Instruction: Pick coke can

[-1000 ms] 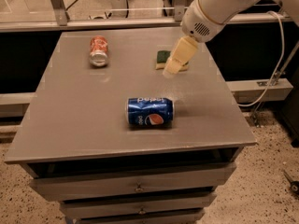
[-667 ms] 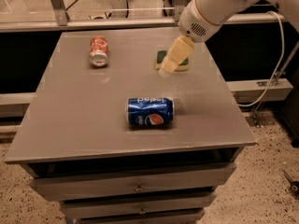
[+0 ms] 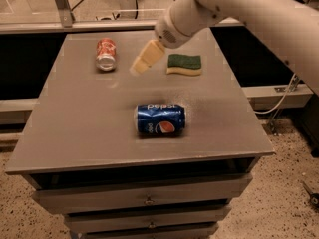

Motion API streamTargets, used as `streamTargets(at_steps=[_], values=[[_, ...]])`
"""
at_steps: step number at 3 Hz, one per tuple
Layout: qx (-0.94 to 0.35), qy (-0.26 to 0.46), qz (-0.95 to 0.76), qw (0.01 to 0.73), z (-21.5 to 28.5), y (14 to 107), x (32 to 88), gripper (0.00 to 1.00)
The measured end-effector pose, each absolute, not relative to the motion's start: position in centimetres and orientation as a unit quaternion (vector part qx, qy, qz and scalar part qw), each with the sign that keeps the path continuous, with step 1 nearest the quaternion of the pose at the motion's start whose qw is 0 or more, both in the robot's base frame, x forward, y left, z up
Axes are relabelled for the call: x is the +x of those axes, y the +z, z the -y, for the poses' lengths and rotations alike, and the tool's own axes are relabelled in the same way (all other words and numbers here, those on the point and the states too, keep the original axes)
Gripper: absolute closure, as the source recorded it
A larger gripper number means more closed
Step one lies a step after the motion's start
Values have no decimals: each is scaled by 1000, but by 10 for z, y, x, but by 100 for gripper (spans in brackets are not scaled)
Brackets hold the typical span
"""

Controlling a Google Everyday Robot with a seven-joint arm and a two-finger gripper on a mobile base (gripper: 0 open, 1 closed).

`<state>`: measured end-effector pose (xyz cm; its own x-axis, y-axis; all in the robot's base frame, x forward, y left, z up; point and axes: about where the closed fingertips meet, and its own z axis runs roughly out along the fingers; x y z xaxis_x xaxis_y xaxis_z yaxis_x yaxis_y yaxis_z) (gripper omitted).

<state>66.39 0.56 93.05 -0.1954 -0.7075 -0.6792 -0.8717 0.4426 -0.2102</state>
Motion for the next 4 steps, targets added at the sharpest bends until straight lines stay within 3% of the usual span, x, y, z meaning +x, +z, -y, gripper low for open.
streamTargets(at_steps=[2, 4], values=[[-470, 146, -771, 405, -99, 903, 711, 0], [-433, 132, -789, 415, -130, 878, 760, 0]])
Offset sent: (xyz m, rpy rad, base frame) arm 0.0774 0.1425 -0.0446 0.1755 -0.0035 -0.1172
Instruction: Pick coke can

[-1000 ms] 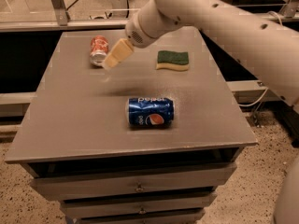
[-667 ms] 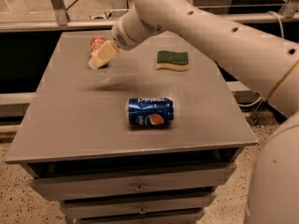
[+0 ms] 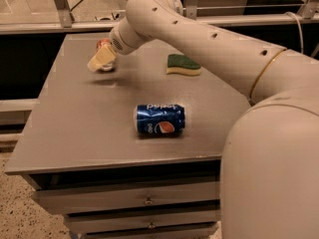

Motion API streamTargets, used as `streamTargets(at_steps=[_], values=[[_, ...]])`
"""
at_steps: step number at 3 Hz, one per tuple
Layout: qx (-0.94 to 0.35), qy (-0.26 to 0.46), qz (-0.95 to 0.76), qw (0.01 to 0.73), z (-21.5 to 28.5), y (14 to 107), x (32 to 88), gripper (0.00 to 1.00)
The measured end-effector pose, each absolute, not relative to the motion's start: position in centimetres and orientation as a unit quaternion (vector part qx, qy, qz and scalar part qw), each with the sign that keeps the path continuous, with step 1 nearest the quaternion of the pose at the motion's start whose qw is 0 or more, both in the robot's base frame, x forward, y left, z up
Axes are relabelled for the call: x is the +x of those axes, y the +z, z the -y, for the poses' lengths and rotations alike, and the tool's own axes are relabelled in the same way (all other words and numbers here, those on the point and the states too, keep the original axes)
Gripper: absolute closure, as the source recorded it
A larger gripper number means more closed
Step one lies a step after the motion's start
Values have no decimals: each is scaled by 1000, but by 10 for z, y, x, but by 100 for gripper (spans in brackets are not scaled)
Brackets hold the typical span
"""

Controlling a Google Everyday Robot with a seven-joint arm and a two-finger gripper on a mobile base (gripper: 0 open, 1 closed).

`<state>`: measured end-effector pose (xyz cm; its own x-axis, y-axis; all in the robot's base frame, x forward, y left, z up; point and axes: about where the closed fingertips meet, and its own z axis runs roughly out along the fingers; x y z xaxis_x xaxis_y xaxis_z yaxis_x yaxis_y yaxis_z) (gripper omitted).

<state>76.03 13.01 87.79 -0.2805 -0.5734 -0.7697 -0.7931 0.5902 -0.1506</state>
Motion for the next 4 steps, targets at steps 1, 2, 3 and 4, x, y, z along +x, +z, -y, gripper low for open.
streamTargets(at_steps=[1, 2, 3, 4], values=[[-416, 144, -801, 407, -142, 868, 773, 0], [-410, 156, -810, 389, -156, 862, 777, 15], [-409, 159, -819, 369, -163, 857, 776, 39], [-421, 155, -818, 360, -165, 860, 770, 70]])
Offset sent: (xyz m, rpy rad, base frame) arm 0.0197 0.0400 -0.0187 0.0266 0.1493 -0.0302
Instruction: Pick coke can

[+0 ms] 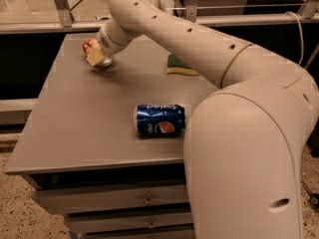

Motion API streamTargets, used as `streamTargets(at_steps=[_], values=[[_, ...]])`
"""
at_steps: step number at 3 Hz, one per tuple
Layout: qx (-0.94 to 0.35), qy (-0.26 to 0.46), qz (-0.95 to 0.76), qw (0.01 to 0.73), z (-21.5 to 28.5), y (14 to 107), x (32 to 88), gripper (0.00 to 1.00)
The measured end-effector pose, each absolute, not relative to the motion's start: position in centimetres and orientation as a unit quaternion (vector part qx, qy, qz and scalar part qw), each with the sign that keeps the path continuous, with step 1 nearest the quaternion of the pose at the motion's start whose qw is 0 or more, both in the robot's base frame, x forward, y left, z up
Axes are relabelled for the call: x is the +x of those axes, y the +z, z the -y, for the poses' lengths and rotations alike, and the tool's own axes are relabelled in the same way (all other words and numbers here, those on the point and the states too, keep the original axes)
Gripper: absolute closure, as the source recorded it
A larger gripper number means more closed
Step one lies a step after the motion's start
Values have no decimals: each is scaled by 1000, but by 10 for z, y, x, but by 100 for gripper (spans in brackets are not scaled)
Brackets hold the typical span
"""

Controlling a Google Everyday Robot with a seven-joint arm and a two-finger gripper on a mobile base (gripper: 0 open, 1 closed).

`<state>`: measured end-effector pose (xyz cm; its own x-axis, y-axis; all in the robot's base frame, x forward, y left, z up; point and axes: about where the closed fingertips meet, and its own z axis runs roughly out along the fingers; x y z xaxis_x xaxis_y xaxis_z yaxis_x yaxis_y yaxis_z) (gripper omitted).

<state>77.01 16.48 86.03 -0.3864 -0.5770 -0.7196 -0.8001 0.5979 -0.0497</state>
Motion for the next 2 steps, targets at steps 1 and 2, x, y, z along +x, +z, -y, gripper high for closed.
streamTargets(at_steps=[1, 2], values=[[-441, 150, -807, 364, -161, 871, 764, 93], [-473, 155, -778, 382, -149, 905, 749, 100]])
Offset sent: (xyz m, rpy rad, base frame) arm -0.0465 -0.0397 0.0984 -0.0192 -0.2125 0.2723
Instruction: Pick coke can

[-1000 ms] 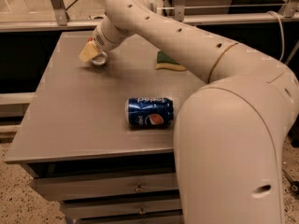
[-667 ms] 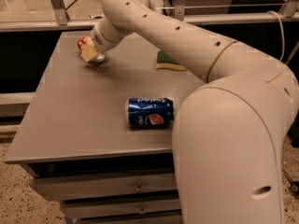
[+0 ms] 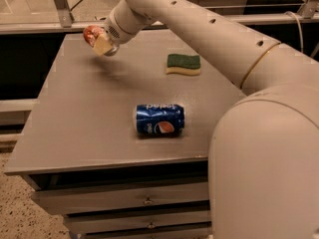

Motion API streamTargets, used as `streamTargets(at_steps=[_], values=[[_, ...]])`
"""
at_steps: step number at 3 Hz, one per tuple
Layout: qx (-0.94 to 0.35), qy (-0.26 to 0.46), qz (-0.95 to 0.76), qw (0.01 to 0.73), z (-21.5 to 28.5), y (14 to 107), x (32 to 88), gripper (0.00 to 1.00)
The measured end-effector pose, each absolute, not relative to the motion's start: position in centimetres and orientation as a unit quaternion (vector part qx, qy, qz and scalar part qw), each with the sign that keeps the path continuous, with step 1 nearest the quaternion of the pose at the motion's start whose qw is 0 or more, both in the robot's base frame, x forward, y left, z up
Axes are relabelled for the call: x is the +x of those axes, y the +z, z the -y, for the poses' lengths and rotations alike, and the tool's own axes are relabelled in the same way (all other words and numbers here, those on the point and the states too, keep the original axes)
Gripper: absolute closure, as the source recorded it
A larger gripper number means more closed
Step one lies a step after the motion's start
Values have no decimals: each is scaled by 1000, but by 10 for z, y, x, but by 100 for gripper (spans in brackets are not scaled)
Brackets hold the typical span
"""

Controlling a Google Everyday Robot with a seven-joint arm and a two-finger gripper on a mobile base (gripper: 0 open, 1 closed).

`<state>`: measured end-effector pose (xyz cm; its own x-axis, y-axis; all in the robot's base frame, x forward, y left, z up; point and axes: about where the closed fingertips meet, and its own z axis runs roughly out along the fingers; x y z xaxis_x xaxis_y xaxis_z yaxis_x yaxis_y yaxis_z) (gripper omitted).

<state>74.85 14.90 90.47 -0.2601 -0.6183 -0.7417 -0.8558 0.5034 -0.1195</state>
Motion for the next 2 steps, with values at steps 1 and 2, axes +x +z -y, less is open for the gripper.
streamTargets(at_steps=[1, 2], values=[[-516, 172, -736, 403, -129, 939, 725, 100], [-551, 201, -692, 420, -100, 965, 702, 100]])
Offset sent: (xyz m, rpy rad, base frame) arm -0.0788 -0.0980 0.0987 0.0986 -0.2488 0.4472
